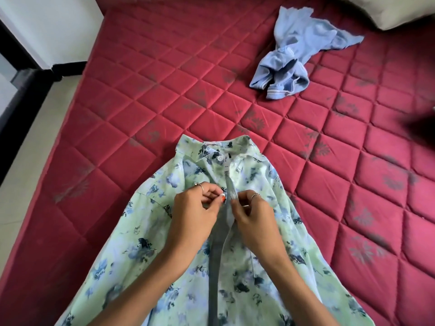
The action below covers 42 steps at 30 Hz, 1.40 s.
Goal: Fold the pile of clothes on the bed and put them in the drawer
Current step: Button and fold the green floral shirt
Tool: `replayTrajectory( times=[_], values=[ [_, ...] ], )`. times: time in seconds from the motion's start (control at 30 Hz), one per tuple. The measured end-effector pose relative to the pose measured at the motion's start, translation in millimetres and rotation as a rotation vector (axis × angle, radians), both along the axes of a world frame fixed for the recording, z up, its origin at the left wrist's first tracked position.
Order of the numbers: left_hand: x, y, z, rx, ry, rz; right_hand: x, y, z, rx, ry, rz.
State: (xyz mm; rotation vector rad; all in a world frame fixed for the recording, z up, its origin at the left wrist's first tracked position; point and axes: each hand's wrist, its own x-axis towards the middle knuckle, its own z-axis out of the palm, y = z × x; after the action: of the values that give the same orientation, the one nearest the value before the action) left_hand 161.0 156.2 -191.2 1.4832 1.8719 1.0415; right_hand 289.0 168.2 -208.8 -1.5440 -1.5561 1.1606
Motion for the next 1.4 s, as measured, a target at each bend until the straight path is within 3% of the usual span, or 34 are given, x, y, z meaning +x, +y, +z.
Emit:
replayTrajectory(
  times=[0.23,0.43,0.8,1.1,1.4],
  values=[
    [6,-6,-7,-0.007,-0.044,-0.035,11,6,-13,-0.285,0.428,-0.052],
    [6,-4,-8,0.006,-0.101,-0.031,11,12,-9,-0.338,0.576,-0.094],
    [1,0,-2,-0.035,-0.297,-0.042,7,13,-4,-0.097,0.198,-0.06],
    [-1,0,-10,-0.065,-0.312,-0.043,5,14,-3,-0.151,0.278,-0.049],
    [-3,0,-15,-0.036,-0.266,-0.043,3,12,-5,-0.047,0.085,-0.021]
  ],
)
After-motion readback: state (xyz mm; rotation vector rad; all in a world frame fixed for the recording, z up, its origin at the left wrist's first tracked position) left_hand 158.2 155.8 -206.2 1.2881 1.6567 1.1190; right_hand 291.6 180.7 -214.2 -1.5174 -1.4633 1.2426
